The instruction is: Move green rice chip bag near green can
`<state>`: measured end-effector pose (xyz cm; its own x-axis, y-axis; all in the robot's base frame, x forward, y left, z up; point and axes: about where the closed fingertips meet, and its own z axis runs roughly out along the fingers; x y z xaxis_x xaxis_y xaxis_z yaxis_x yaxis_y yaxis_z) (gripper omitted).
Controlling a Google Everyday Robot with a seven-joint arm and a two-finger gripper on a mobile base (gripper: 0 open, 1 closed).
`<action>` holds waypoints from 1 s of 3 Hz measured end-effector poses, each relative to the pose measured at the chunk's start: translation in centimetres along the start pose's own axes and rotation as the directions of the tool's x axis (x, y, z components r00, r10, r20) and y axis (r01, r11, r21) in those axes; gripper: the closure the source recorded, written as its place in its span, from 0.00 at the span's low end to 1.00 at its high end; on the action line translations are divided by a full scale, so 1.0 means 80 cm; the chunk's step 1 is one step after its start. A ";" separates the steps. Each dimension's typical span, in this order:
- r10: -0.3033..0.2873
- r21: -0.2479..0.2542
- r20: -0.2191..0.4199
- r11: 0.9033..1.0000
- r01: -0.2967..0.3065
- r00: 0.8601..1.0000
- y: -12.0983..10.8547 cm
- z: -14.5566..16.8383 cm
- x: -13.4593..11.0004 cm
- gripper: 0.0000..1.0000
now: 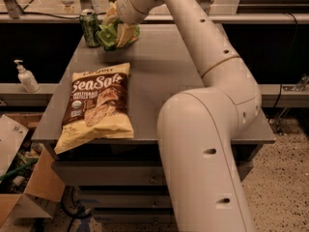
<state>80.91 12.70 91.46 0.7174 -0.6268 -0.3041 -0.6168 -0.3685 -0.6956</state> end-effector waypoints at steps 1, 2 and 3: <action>-0.003 -0.009 -0.029 1.000 0.003 1.000 0.002 0.010 0.017 1.00; -0.006 -0.021 -0.058 1.000 0.004 0.998 0.006 0.016 0.034 1.00; -0.010 -0.031 -0.075 0.999 0.008 0.997 0.009 0.021 0.042 1.00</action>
Offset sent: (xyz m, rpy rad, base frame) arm 0.0416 -0.0260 -0.0163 -0.0797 -0.0282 -0.0582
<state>83.45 11.49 88.83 0.6974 -0.6726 -0.2475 -0.6210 -0.3948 -0.6771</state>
